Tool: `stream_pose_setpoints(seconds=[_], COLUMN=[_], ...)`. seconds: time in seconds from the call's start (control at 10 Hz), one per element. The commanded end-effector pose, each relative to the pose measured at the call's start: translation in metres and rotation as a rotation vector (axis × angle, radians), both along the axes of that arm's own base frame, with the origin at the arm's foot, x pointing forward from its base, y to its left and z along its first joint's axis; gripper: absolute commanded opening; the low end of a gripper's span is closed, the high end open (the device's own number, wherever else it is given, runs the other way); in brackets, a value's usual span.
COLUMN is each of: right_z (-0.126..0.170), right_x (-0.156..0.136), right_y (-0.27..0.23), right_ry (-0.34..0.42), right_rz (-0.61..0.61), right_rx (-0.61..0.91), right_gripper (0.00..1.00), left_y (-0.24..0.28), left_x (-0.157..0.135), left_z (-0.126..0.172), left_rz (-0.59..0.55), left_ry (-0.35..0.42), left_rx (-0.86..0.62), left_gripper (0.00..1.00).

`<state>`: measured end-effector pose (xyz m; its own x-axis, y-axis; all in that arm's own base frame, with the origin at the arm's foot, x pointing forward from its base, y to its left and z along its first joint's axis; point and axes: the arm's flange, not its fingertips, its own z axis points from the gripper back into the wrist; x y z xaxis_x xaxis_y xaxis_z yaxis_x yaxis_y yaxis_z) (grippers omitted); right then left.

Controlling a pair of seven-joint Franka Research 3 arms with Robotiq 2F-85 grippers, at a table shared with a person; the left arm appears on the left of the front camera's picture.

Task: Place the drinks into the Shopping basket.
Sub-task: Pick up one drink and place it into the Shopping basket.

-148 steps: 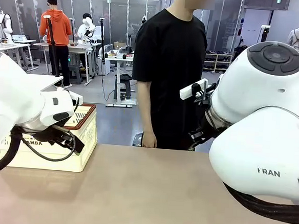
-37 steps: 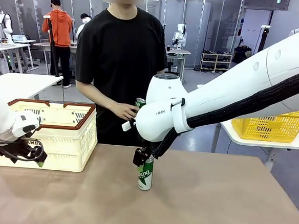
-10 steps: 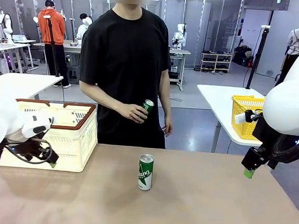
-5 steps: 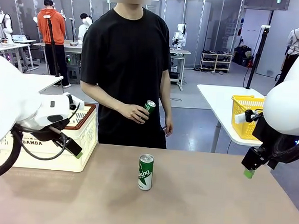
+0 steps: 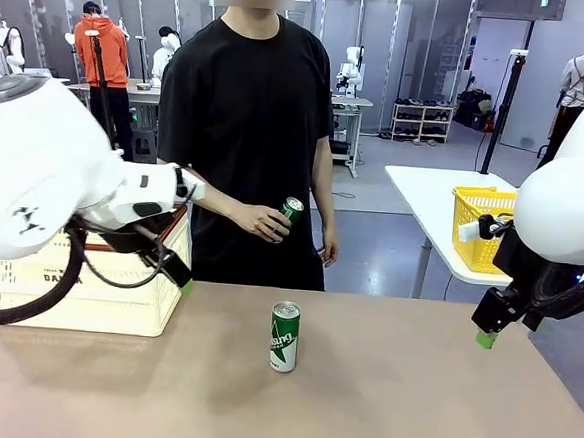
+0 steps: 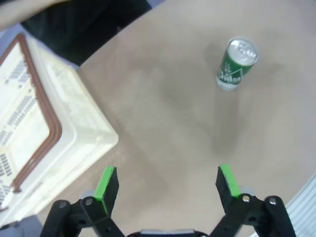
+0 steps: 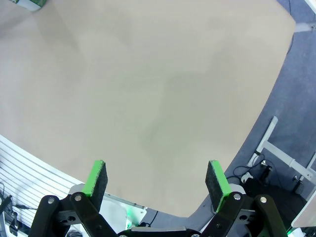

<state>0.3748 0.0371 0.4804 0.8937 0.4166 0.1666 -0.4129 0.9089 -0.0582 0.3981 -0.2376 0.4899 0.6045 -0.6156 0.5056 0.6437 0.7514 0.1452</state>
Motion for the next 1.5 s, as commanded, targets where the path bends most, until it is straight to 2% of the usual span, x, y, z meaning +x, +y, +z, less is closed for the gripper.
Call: stream_pose_setpoints(seconds=[0.0,0.3,0.4,0.8,0.9,1.0,1.4], right_z=[0.001,0.001,0.001,0.001,0.001,0.001,0.001], right_x=[0.0,0.0,0.0,0.0,0.0,0.0,0.0], right_y=[-0.002,-0.002,-0.002,-0.002,-0.002,-0.002,-0.002], right_ry=[0.003,0.003,0.003,0.003,0.003,0.003,0.003], right_rz=[0.012,0.012,0.012,0.012,0.012,0.012,0.012], right_rx=[-0.003,-0.003,-0.003,-0.003,-0.003,-0.003,-0.003], right_gripper=[1.0,1.0,1.0,1.0,1.0,1.0,1.0], left_y=[-0.039,-0.111,-0.131,-0.163,-0.16,-0.147,-0.078], left_x=[0.026,0.054,0.06,0.089,0.086,0.071,0.0], left_z=[-0.002,-0.016,-0.018,-0.033,-0.037,-0.035,-0.035], left_rz=[-0.103,-0.213,-0.23,-0.251,-0.242,-0.247,-0.252], left_ry=[0.024,0.066,0.059,0.126,0.143,0.131,0.123], left_rx=[0.024,0.062,0.082,0.116,0.131,0.165,0.144], left_gripper=[1.0,1.0,1.0,1.0,1.0,1.0,1.0])
